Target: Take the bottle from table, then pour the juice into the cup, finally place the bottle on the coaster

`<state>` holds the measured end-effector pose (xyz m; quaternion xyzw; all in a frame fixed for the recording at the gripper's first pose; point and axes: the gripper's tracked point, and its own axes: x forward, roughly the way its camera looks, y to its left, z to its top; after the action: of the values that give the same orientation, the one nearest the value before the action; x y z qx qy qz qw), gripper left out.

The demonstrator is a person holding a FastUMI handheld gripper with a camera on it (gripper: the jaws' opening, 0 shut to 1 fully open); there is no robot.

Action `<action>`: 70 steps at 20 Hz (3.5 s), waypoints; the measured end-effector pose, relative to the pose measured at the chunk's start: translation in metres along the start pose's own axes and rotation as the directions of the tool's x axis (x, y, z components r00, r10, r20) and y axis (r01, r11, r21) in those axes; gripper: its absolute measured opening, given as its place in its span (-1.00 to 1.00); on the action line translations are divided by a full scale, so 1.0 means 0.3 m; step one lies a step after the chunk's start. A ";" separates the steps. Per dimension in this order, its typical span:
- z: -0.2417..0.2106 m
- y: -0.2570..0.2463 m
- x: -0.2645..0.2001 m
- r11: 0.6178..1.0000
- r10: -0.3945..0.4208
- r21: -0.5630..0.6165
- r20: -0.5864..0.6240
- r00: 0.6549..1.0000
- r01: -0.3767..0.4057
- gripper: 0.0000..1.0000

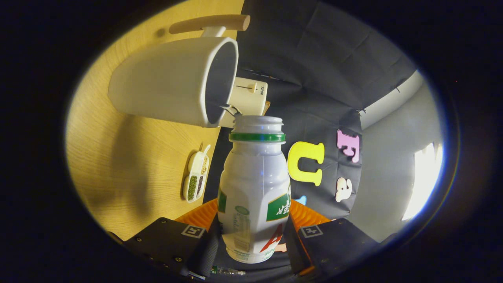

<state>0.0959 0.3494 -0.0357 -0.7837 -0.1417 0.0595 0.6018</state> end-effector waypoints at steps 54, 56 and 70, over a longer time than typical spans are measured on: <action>0.033 -0.070 -0.025 0.974 -0.095 -0.207 0.000 0.995 0.093 0.45; 0.031 -0.072 -0.025 0.974 -0.095 -0.207 0.000 0.995 0.093 0.45; 0.037 -0.070 -0.031 0.974 -0.098 -0.206 0.003 0.995 0.097 0.45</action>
<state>0.0809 0.3621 -0.0192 -0.8341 -0.1832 0.0121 0.5201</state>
